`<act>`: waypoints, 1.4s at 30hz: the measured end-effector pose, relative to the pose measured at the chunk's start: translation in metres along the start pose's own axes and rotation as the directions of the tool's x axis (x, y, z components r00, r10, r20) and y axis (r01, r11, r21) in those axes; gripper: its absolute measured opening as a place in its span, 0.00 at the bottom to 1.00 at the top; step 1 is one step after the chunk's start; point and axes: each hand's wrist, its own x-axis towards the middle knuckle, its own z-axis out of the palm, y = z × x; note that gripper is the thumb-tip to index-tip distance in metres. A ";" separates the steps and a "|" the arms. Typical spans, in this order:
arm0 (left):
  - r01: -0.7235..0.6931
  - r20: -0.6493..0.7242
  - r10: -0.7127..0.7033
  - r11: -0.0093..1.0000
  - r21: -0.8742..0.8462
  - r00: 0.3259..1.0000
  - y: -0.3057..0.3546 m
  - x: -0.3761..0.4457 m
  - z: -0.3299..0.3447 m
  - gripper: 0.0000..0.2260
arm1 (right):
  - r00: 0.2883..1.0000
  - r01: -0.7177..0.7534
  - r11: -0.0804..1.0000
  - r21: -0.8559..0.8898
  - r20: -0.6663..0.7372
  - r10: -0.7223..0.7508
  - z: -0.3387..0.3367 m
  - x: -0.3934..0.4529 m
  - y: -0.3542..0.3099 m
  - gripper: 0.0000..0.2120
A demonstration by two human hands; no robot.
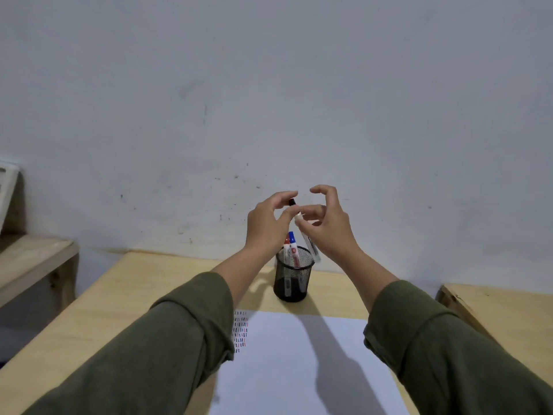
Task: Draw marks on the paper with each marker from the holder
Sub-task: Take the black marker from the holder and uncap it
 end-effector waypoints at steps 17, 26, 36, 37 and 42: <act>0.302 -0.196 -0.387 0.884 -0.356 0.901 -0.006 -0.058 -0.045 0.03 | 0.986 -0.161 0.976 0.149 0.058 0.154 -0.031 -0.060 -0.041 0.10; 0.308 -0.025 -0.338 0.883 -0.354 0.941 -0.001 -0.075 -0.029 0.06 | 0.971 -0.226 0.850 0.475 0.178 0.159 -0.024 -0.080 -0.059 0.07; 0.120 -0.017 -0.126 0.973 -0.199 0.992 -0.003 -0.082 -0.039 0.07 | 0.920 -0.374 0.733 0.569 0.328 0.215 -0.018 -0.084 -0.049 0.06; 0.112 -0.016 -0.116 0.978 -0.176 0.993 -0.003 -0.082 -0.039 0.07 | 0.920 -0.372 0.735 0.568 0.330 0.211 -0.017 -0.084 -0.049 0.06; 0.119 0.005 -0.119 0.992 -0.048 0.993 -0.007 -0.084 -0.039 0.10 | 0.929 -0.344 0.752 0.562 0.318 0.188 -0.013 -0.085 -0.044 0.06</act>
